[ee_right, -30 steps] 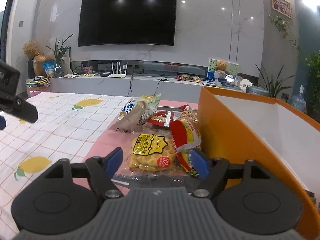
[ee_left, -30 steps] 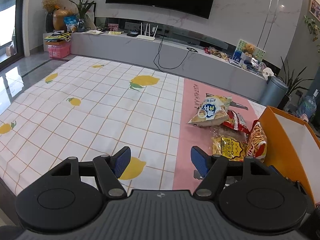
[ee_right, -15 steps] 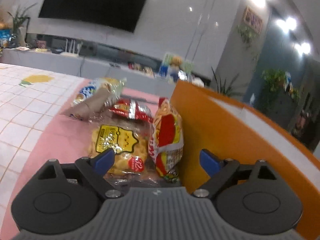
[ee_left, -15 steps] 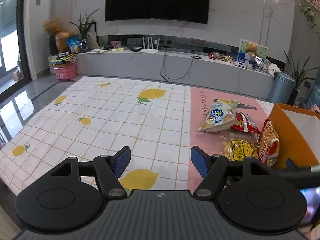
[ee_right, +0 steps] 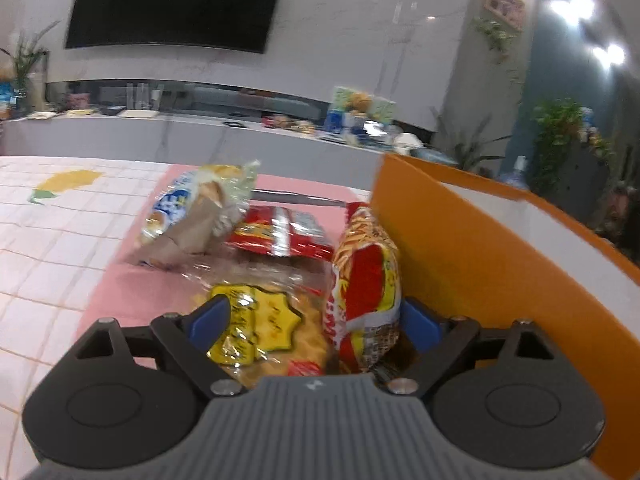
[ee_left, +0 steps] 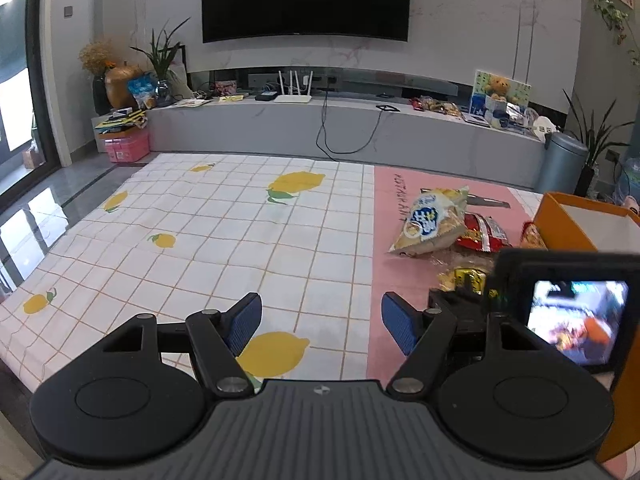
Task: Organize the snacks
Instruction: 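Reach the right tool to the red-yellow chip bag and close on it, then grasp the yellow waffle-cake packet with the left tool while the right holds the chip bag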
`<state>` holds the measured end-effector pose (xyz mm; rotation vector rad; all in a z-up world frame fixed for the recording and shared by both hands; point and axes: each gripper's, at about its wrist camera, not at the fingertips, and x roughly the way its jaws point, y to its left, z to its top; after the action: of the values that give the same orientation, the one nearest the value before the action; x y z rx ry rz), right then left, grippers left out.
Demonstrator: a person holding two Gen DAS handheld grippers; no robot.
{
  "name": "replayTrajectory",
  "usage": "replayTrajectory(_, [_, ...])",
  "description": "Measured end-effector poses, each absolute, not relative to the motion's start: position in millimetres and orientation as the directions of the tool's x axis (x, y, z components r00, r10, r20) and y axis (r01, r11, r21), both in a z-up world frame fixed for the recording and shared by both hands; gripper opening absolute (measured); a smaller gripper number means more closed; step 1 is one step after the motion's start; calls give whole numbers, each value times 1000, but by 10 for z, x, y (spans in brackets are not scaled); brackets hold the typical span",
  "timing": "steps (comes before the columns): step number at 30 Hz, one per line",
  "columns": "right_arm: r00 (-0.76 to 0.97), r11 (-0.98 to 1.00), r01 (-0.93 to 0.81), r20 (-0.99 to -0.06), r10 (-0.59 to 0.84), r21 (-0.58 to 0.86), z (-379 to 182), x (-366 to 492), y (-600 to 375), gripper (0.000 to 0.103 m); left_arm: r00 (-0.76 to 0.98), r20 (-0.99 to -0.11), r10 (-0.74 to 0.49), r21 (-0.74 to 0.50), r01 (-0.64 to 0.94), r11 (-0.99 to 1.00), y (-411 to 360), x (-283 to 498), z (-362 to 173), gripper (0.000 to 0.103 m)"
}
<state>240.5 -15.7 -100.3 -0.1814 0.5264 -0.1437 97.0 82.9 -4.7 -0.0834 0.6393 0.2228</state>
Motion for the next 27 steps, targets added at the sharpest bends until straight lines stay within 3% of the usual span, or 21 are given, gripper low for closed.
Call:
replayTrajectory(2, [865,974,58,-476,-159,-220,-1012,2392,-150,77,783,-596,178,-4,-225,974,817,963,-42,81])
replayTrajectory(4, [875,963,31,-459,-156,-269,-1019,2351,-108,56,785,-592,183,1,-226,974,814,957,-33,81])
replayTrajectory(5, [882,952,11,-446,-153,-306,-1026,2304,-73,51,784,-592,185,1,-229,973,811,955,-28,81])
replayTrajectory(6, [885,941,-8,-440,-151,-339,-1035,2279,-50,37,782,-594,187,-3,-234,972,821,956,-27,81])
replayTrajectory(7, [886,935,-29,-442,-140,-354,-1048,2264,-46,32,780,-597,186,-7,-237,971,831,956,-27,81])
replayTrajectory(12, [889,944,-42,-444,-114,-327,-1040,2149,-159,26,780,-593,200,-2,-250,968,869,935,-22,81])
replayTrajectory(17, [916,914,-81,-391,-89,-399,-1027,1724,-188,23,777,-599,193,-24,-258,966,936,946,3,81])
replayTrajectory(23, [902,907,-163,-431,-22,-388,-907,1312,-249,23,784,-589,196,-24,-259,965,971,895,17,81])
replayTrajectory(27, [856,972,-169,-513,61,-165,-733,1106,-418,23,772,-606,192,-47,-276,960,1047,916,20,81])
